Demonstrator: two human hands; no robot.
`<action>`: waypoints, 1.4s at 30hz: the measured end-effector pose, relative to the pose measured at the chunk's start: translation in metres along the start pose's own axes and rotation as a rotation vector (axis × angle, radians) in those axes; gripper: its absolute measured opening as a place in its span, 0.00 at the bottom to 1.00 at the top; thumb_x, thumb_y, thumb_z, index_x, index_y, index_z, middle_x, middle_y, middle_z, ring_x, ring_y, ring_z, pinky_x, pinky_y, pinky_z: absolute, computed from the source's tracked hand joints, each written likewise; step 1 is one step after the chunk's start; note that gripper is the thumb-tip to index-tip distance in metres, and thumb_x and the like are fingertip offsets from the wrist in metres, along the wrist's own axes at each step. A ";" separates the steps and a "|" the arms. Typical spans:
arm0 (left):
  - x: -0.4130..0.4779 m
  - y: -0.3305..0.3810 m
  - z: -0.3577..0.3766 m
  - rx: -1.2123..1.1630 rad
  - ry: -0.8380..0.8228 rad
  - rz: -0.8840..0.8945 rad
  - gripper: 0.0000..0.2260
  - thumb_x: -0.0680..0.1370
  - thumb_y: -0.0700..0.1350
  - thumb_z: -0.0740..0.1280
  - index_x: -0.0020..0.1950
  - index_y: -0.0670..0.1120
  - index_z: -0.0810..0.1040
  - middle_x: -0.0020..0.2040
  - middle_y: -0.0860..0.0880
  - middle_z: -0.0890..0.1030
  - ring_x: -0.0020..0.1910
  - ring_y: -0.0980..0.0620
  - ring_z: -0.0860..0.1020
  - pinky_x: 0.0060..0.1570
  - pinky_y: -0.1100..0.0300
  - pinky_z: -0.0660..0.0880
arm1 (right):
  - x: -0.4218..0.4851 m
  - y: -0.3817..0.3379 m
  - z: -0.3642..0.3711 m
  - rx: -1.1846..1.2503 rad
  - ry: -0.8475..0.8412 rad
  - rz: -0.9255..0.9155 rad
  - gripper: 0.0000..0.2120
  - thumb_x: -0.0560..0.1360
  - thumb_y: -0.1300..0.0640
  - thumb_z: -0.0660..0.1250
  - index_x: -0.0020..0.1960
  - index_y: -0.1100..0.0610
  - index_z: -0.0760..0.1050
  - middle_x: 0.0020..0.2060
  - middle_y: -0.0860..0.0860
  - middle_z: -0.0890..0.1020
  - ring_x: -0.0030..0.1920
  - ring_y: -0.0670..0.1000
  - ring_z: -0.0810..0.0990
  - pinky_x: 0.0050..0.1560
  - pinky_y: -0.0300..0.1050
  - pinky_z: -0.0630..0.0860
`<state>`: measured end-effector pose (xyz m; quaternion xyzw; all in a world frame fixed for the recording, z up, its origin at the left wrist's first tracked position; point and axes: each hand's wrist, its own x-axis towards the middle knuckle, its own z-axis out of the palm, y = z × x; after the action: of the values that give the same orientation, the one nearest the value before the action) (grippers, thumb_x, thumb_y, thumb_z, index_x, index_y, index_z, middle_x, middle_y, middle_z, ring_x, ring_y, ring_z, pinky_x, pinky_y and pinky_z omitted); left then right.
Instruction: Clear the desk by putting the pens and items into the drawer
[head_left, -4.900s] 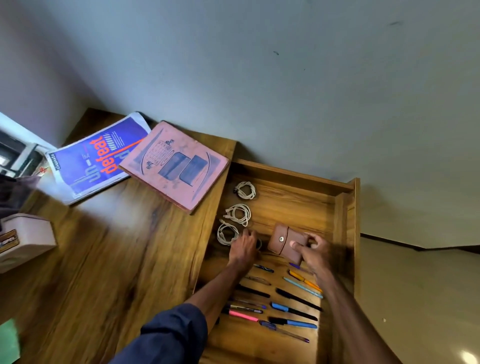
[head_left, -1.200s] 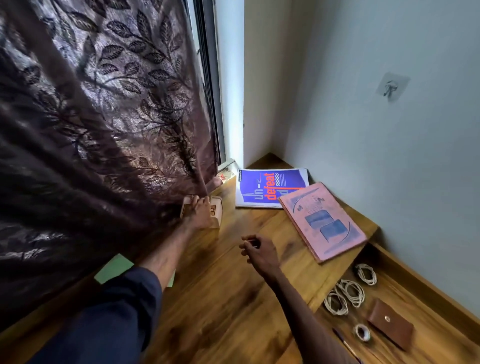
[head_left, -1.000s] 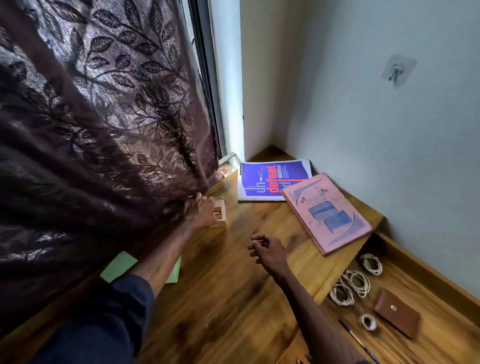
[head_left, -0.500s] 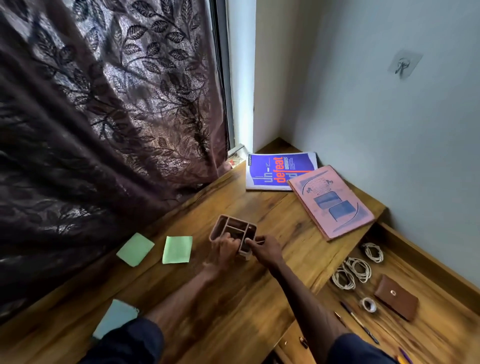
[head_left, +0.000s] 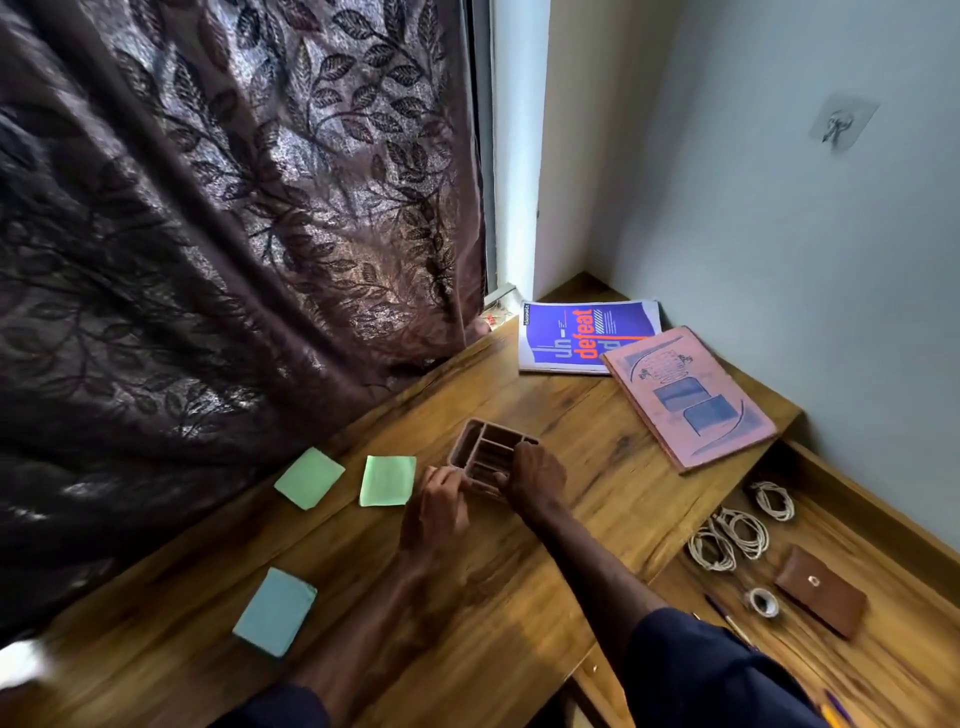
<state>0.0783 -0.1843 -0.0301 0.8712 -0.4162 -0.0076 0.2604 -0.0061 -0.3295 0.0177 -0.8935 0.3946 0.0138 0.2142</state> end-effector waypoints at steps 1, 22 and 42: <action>-0.002 0.000 -0.003 -0.027 0.023 -0.027 0.11 0.73 0.35 0.65 0.49 0.49 0.79 0.50 0.52 0.81 0.52 0.51 0.76 0.51 0.54 0.77 | 0.000 0.000 -0.001 -0.025 -0.003 -0.008 0.18 0.75 0.47 0.69 0.59 0.57 0.76 0.57 0.57 0.81 0.57 0.60 0.80 0.51 0.51 0.76; -0.022 0.037 0.011 -0.129 -0.197 -0.235 0.08 0.80 0.46 0.66 0.58 0.52 0.76 0.56 0.53 0.79 0.53 0.53 0.78 0.48 0.61 0.73 | -0.049 0.094 -0.013 0.254 0.139 0.137 0.09 0.73 0.57 0.70 0.51 0.53 0.85 0.44 0.56 0.86 0.46 0.57 0.84 0.42 0.45 0.77; -0.038 0.253 0.123 -0.386 -0.642 0.256 0.08 0.78 0.44 0.68 0.57 0.49 0.81 0.54 0.51 0.84 0.50 0.55 0.81 0.53 0.55 0.81 | -0.187 0.316 -0.073 0.580 0.385 0.890 0.19 0.72 0.50 0.73 0.26 0.56 0.78 0.22 0.50 0.79 0.28 0.52 0.84 0.28 0.43 0.73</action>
<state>-0.1574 -0.3429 -0.0281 0.7004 -0.5727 -0.3252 0.2750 -0.3696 -0.4160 0.0028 -0.5319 0.7529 -0.1696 0.3485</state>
